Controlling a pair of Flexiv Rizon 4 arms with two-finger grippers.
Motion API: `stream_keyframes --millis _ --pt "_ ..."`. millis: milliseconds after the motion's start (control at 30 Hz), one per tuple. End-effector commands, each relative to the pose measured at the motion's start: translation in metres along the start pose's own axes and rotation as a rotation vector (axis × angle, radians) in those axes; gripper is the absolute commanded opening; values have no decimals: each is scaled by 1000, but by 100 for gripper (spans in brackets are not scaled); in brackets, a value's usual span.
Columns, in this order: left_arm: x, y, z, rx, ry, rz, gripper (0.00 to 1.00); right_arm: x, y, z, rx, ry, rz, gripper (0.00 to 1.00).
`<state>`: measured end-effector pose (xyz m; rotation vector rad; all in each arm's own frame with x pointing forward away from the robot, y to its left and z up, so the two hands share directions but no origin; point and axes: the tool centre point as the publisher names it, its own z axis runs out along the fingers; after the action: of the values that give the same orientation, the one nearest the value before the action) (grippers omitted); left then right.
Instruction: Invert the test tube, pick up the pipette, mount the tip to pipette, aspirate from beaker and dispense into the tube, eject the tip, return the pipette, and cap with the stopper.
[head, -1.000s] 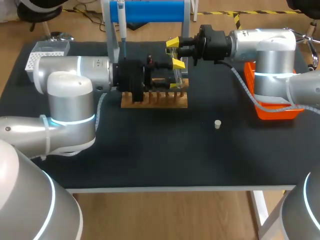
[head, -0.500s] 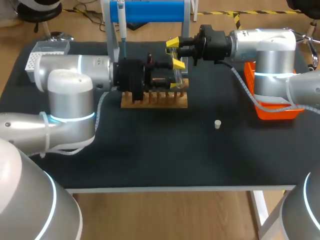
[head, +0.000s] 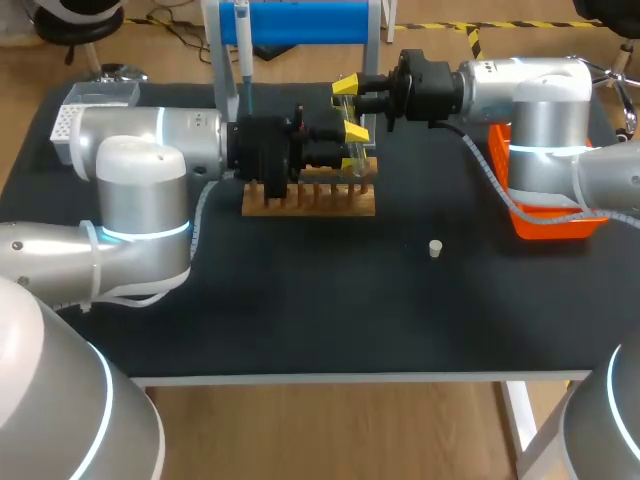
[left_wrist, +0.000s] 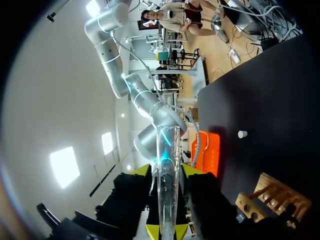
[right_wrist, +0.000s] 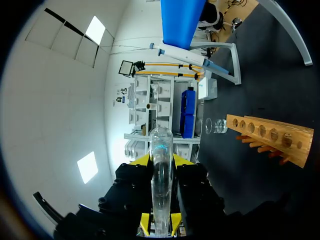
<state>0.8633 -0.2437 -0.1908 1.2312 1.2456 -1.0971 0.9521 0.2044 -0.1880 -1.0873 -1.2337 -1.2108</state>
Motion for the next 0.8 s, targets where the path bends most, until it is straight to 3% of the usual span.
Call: stream_keyframes --millis 33,100,133,167,767,800 --pt "0 1 0 1 7 0 0 1 0 0 2 -3 0 0" --pt "0 1 0 1 7 0 0 1 0 0 2 -3 0 0" --pt "0 1 0 1 7 0 0 1 0 0 2 -3 0 34" --pt "0 1 0 1 7 0 0 1 0 0 2 -3 0 100" --pt "0 1 0 1 7 0 0 1 0 0 2 -3 0 100" --pt "0 1 0 1 7 0 0 2 0 -5 4 -8 -55 100"
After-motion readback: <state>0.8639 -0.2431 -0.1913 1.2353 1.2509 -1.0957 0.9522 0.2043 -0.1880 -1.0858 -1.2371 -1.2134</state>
